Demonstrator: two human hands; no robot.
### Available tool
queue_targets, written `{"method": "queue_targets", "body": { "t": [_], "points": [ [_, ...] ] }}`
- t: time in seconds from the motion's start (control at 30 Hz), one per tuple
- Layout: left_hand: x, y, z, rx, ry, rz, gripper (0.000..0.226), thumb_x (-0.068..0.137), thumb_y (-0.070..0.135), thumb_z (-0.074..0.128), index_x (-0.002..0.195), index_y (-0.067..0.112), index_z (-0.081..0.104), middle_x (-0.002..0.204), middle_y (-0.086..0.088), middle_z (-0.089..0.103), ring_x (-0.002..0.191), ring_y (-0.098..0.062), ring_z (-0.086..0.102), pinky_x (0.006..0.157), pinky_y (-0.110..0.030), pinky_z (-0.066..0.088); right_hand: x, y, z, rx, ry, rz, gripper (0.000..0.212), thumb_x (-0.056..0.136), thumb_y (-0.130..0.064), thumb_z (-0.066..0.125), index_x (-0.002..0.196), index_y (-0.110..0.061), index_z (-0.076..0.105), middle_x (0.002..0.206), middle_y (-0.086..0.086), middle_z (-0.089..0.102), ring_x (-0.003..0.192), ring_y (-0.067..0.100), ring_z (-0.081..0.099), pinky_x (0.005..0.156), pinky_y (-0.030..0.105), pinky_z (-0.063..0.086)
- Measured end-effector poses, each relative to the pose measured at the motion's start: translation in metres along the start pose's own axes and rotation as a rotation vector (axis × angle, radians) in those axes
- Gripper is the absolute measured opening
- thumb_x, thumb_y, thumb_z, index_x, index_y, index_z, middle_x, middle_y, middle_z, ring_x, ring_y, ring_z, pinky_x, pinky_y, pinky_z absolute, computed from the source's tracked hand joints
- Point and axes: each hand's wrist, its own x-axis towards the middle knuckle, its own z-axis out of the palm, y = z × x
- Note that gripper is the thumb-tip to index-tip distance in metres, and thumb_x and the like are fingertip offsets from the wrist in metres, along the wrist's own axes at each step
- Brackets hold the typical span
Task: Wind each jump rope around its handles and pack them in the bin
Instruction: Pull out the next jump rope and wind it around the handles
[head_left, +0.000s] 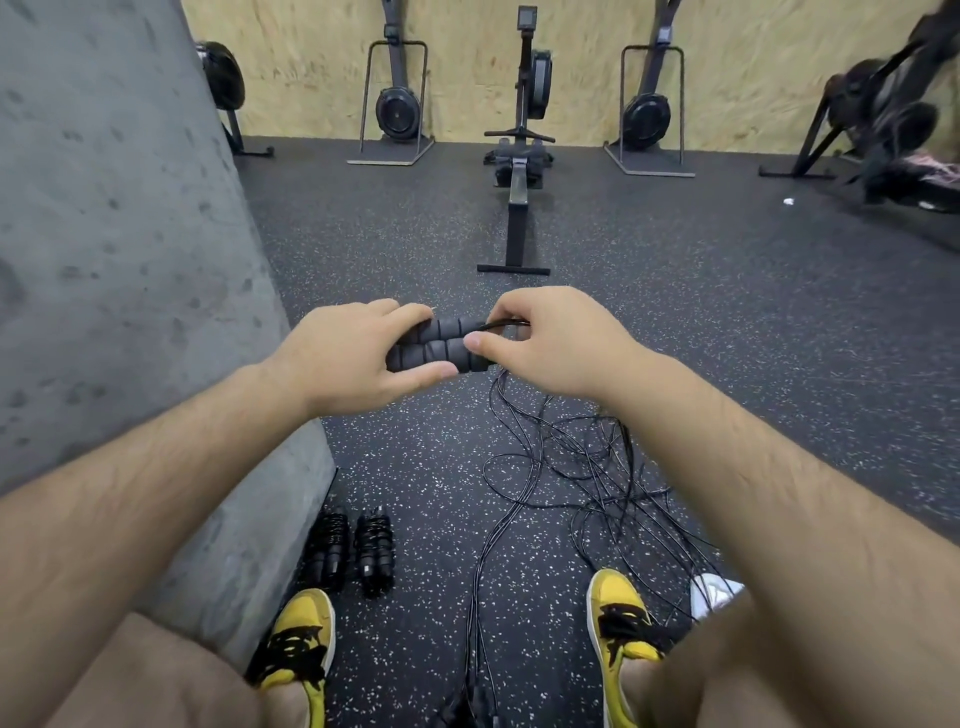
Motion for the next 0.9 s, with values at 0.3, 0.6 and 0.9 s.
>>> {"method": "queue_targets", "body": {
  "t": [0.3, 0.6, 0.9],
  "points": [
    [0.0, 0.001, 0.002, -0.02, -0.021, 0.032, 0.068, 0.069, 0.09, 0.04, 0.114, 0.04, 0.05, 0.091, 0.014, 0.057, 0.086, -0.017, 0.064, 0.069, -0.033, 0.052, -0.002, 0.006, -0.02, -0.033, -0.057, -0.17, 0.02, 0.098, -0.027, 0.053, 0.109, -0.027, 0.069, 0.096, -0.013, 0.065, 0.087, 0.008, 0.05, 0.074, 0.027, 0.037],
    [-0.002, 0.031, -0.01, -0.167, 0.162, 0.084, 0.06, 0.074, 0.081, 0.055, 0.115, 0.037, 0.054, 0.094, 0.015, 0.062, 0.088, -0.011, 0.062, 0.071, -0.032, 0.052, 0.0, 0.02, 0.015, 0.427, -0.2, 0.036, 0.017, 0.1, -0.007, 0.049, 0.101, -0.016, 0.064, 0.089, 0.003, 0.069, 0.076, 0.008, 0.059, 0.069, 0.02, 0.049],
    [0.012, -0.012, -0.002, 0.153, 0.166, -0.067, 0.053, 0.075, 0.072, 0.065, 0.101, 0.027, 0.056, 0.08, 0.003, 0.053, 0.079, -0.031, 0.064, 0.057, -0.031, 0.041, -0.011, -0.025, 0.036, 0.2, -0.407, 0.095, 0.031, 0.106, -0.034, 0.039, 0.107, -0.009, 0.057, 0.096, 0.006, 0.06, 0.081, 0.022, 0.056, 0.068, 0.03, 0.038]
  ]
}}
